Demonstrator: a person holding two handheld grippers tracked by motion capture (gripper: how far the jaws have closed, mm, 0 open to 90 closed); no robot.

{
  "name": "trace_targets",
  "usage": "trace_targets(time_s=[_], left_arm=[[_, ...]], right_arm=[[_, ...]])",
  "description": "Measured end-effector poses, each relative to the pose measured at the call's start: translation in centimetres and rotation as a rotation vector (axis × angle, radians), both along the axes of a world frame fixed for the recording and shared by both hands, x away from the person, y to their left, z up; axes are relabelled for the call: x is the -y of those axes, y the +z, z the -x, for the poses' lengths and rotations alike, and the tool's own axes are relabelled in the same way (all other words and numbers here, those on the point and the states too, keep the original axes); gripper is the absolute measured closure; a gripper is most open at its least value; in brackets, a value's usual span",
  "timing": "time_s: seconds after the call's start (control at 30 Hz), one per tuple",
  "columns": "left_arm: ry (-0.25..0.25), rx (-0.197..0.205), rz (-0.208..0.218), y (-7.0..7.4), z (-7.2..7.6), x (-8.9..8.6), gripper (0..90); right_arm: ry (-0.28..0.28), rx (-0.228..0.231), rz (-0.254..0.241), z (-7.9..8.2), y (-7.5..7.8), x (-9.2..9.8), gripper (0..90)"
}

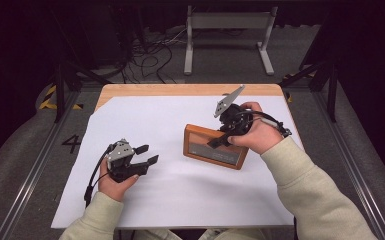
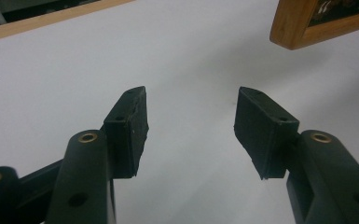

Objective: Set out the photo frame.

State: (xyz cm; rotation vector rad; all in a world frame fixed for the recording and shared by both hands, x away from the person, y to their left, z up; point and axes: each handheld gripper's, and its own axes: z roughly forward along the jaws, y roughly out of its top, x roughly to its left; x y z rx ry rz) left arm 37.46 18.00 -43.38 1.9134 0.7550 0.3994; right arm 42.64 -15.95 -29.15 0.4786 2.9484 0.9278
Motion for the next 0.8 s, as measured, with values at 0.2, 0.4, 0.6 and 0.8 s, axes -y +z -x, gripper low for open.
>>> trace_targets(time_s=[0.2, 0.4, 0.6, 0.8], left_arm=[[0.002, -0.006, 0.004, -0.1, -0.1, 0.0, 44.5], [0.000, -0.008, 0.004, -0.1, 0.0, 0.1, 44.6], [-0.006, -0.008, 0.000, -0.1, -0.1, 0.0, 44.7], [-0.005, -0.007, 0.001, -0.1, -0.1, 0.0, 44.8]], right_arm=[[0.087, 0.019, 0.031, -0.5, 0.4, -0.7, 70.6], [0.166, 0.002, 0.077, -1.2, -0.4, -1.5, 70.7], [0.223, -0.014, 0.112, -2.1, -1.6, -1.9, 70.7], [0.241, -0.038, 0.120, -2.8, -3.6, -2.1, 70.6]])
